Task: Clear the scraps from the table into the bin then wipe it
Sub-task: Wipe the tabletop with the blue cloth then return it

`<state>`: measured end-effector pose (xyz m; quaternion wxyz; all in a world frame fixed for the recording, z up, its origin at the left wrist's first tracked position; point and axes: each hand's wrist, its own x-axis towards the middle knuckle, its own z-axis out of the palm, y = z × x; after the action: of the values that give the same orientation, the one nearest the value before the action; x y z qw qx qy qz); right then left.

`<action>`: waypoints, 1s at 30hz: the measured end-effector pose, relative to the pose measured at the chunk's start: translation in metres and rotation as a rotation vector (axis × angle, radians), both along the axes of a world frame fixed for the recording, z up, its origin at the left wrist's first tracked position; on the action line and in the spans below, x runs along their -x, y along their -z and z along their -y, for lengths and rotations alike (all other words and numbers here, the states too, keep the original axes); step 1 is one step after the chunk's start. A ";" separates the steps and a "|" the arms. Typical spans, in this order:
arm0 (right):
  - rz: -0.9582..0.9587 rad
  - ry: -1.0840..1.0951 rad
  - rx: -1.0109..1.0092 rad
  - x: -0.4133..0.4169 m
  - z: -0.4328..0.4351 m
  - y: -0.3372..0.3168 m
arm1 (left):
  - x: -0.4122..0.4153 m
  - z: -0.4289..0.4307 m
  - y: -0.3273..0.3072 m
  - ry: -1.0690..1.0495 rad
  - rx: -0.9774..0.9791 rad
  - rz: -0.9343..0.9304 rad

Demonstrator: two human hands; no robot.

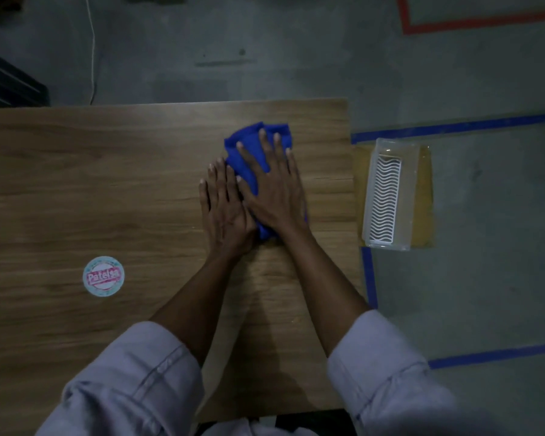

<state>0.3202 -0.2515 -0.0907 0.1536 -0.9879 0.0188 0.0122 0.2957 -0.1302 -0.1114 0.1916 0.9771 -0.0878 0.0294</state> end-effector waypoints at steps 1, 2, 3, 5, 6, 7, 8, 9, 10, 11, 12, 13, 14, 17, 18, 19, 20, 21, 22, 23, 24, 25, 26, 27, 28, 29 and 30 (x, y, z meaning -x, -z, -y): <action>-0.013 0.001 -0.016 0.015 0.005 -0.001 | 0.000 0.000 -0.001 -0.001 0.019 0.002; -0.027 0.028 -0.029 0.031 0.014 -0.001 | 0.000 0.000 -0.002 -0.001 0.034 0.000; -0.038 0.065 -0.029 0.045 0.025 0.000 | 0.000 0.000 -0.003 0.001 0.041 -0.004; -0.058 0.135 -0.010 0.062 0.048 0.001 | 0.001 0.000 -0.007 0.007 0.039 -0.014; -0.063 0.164 -0.002 0.063 0.057 0.002 | 0.001 0.000 -0.007 0.008 0.031 -0.020; -0.064 0.189 0.008 0.059 0.064 0.002 | 0.002 0.001 -0.008 0.009 0.022 -0.027; -0.064 0.211 0.019 0.052 0.069 0.003 | 0.002 0.000 -0.008 0.010 0.012 -0.034; -0.065 0.236 0.028 0.044 0.073 0.004 | 0.002 0.000 -0.008 0.011 0.003 -0.042; -0.062 0.262 0.039 0.034 0.077 0.005 | 0.002 0.000 -0.008 0.011 -0.004 -0.046; -0.055 0.290 0.053 0.025 0.079 0.005 | 0.002 0.000 -0.007 0.010 -0.013 -0.048; -0.054 0.320 0.063 0.016 0.080 0.006 | 0.001 0.001 -0.007 0.010 -0.023 -0.046; -0.058 0.350 0.065 0.007 0.080 0.006 | 0.000 0.001 -0.006 0.010 -0.031 -0.044; -0.061 0.379 0.063 -0.003 0.078 0.005 | -0.001 0.001 -0.006 0.009 -0.039 -0.040; -0.066 0.418 0.089 -0.035 0.062 -0.001 | -0.003 0.001 -0.006 -0.001 -0.055 -0.044; -0.070 0.392 0.087 -0.045 0.054 -0.002 | -0.002 0.001 -0.007 -0.001 -0.057 -0.047; -0.071 0.346 0.072 -0.053 0.046 -0.002 | -0.002 0.002 -0.008 0.000 -0.061 -0.047; -0.068 0.288 0.053 -0.058 0.035 -0.002 | -0.002 0.002 -0.008 0.003 -0.072 -0.042; -0.060 0.220 0.036 -0.059 0.024 -0.001 | -0.001 0.003 -0.008 0.006 -0.087 -0.038; -0.049 0.151 0.025 -0.055 0.013 0.000 | -0.001 0.003 -0.008 0.009 -0.102 -0.038; -0.040 0.087 0.017 -0.044 0.005 0.000 | -0.001 0.002 -0.008 0.014 -0.112 -0.040; -0.037 0.040 0.003 -0.030 0.003 -0.001 | -0.001 0.002 -0.007 0.020 -0.116 -0.042; -0.047 0.018 -0.015 -0.014 0.008 -0.001 | 0.000 0.003 -0.008 0.025 -0.114 -0.043; -0.058 0.026 -0.027 0.002 0.018 0.000 | 0.000 0.003 -0.008 0.027 -0.108 -0.045; -0.066 0.060 -0.025 0.016 0.031 0.001 | 0.000 0.002 -0.008 0.028 -0.101 -0.053; -0.071 0.114 -0.012 0.027 0.045 0.001 | 0.000 0.002 -0.008 0.030 -0.097 -0.062; -0.070 0.172 0.005 0.030 0.059 0.002 | 0.000 0.002 -0.008 0.028 -0.097 -0.067; -0.064 0.225 0.019 0.027 0.070 0.003 | 0.000 0.002 -0.008 0.025 -0.100 -0.068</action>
<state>0.2929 -0.3211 -0.0934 0.1440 -0.9801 0.1344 0.0263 0.2961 -0.1320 -0.1035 0.1457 0.9847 -0.0949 -0.0104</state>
